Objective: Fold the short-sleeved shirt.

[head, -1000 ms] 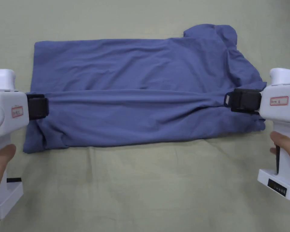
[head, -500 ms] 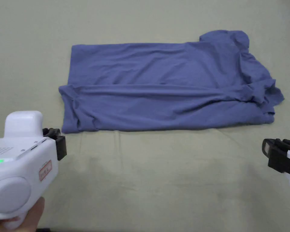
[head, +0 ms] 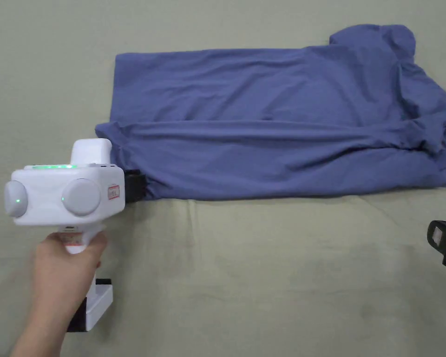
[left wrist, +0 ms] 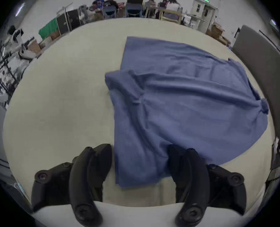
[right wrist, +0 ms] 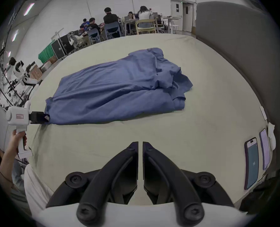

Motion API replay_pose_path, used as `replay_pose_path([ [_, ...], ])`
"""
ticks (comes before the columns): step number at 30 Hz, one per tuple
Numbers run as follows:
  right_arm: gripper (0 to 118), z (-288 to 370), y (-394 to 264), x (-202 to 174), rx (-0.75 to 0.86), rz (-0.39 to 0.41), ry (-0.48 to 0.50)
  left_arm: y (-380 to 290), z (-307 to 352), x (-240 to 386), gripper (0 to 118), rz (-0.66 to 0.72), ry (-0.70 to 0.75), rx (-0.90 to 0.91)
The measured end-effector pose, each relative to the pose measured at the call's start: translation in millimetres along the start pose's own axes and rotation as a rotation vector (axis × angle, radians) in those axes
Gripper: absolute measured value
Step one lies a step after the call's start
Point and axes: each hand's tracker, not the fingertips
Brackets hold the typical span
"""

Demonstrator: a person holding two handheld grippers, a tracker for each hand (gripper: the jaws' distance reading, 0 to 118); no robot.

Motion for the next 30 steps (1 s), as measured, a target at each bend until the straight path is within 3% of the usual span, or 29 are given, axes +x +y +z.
replay_pose_path([
  [2,7,-8.3,1.6,0.5,-0.014,-0.003,-0.003,1.7,11.2,2.4,37,-0.023,0.005,-0.006],
  [3,7,-11.8,2.3,1.1,-0.019,-0.002,-0.002,4.9,17.7,-0.7,9,-0.021,-0.017,0.008],
  [6,7,-21.6,14.3,3.6,-0.034,0.009,0.002,18.9,36.8,-1.3,8,-0.010,-0.045,0.019],
  [8,8,-26.9,27.3,8.9,-0.021,0.014,-0.004,27.3,51.9,4.4,8,-0.044,-0.029,0.119],
  [9,35,-31.3,36.0,13.4,-0.017,0.004,-0.017,31.4,55.7,4.4,8,-0.044,-0.035,0.116],
  [10,81,-38.5,46.8,21.0,-0.015,-0.008,-0.025,35.8,58.2,3.7,8,-0.046,-0.036,0.111],
  [11,114,-49.9,55.6,31.1,-0.009,-0.017,-0.038,39.7,59.4,3.1,8,-0.050,-0.038,0.111],
  [12,118,-64.8,65.0,41.2,-0.032,-0.019,-0.041,39.4,56.7,3.4,8,-0.058,-0.038,0.117],
  [16,118,-124.8,95.1,78.9,-0.127,-0.089,-0.115,41.3,44.7,1.4,8,-0.059,-0.032,0.090],
  [17,107,-138.5,97.4,85.0,-0.151,-0.103,-0.109,40.7,40.8,0.4,8,-0.051,-0.035,0.081],
  [18,84,-146.5,98.0,88.2,-0.166,-0.112,-0.093,40.2,37.0,-0.9,8,-0.047,-0.038,0.074],
  [19,84,-150.7,97.8,85.9,-0.192,-0.118,-0.057,39.7,33.7,-1.9,8,-0.043,-0.037,0.065],
  [20,81,-149.1,96.2,80.4,-0.187,-0.094,-0.102,37.1,31.0,-1.0,8,-0.043,-0.038,0.059],
  [22,78,-134.2,99.7,73.2,-0.161,-0.034,-0.091,37.3,28.7,-2.7,8,-0.044,-0.037,0.057],
  [23,67,-125.9,99.1,69.4,-0.146,-0.028,-0.059,38.8,28.2,-5.1,8,-0.043,-0.048,0.053],
  [24,32,-120.3,98.5,68.8,-0.126,-0.056,0.025,39.0,28.2,-6.2,8,-0.036,-0.058,0.052],
  [25,15,-114.1,96.4,65.9,-0.097,-0.091,0.031,40.9,29.8,-8.0,8,-0.028,-0.067,0.052],
  [27,15,-101.4,93.6,56.4,-0.101,-0.038,-0.002,44.2,36.7,-11.7,8,-0.037,-0.063,0.068],
  [30,15,-71.8,83.2,50.7,-0.079,-0.029,0.037,45.5,51.3,-17.8,8,-0.069,-0.041,0.092],
])
